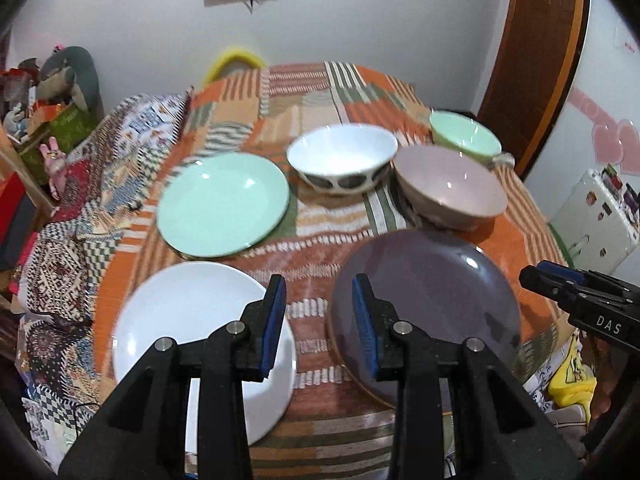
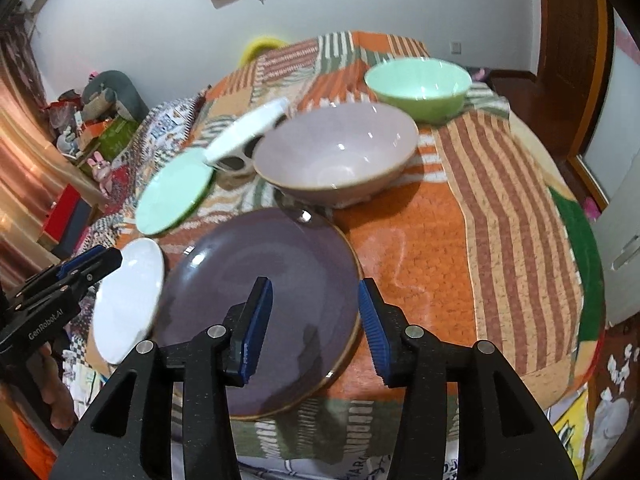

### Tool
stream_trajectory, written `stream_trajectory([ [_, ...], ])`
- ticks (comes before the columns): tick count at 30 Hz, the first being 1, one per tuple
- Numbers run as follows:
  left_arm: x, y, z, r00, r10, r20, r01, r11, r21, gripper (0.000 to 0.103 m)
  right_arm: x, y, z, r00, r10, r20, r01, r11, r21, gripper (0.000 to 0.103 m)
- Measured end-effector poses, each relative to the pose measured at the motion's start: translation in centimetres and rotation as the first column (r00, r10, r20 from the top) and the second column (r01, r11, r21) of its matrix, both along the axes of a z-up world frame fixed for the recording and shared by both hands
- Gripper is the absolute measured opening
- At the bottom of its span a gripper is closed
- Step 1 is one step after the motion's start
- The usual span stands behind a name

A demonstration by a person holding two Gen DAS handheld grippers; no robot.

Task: Organize plates and bowls
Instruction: 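Carry the purple plate beside the pink bowl and lower it, then open both grippers and move them to the white plate rim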

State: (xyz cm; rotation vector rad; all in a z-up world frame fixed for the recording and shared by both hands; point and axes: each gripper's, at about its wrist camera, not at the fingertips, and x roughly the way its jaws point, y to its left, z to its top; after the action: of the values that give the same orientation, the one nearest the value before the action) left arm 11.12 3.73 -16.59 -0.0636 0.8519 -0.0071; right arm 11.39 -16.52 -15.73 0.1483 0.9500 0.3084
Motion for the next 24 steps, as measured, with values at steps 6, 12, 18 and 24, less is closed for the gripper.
stream_trajectory([
  [6,-2.1,2.1,2.7,0.996,0.047,0.073,-0.047,0.999,0.001,0.039,-0.7,1.7,2.4,0.995,0.047,0.086,-0.047,0.999,-0.003,0.049],
  [12,-4.2,4.5,4.4,0.986,0.100,0.135,-0.104,0.994,0.018,0.056,-0.8,4.6,4.0,0.983,0.116,0.141,-0.116,0.993,-0.010,0.049],
  [18,-6.1,8.4,4.9,0.969,0.184,0.166,-0.192,0.981,0.035,0.067,-0.8,8.3,4.7,0.963,0.194,0.188,-0.193,0.981,-0.021,0.063],
  [24,-7.1,12.7,3.9,0.949,0.279,0.147,-0.284,0.958,0.020,0.070,-0.4,12.2,4.2,0.944,0.273,0.184,-0.271,0.962,-0.033,0.071],
])
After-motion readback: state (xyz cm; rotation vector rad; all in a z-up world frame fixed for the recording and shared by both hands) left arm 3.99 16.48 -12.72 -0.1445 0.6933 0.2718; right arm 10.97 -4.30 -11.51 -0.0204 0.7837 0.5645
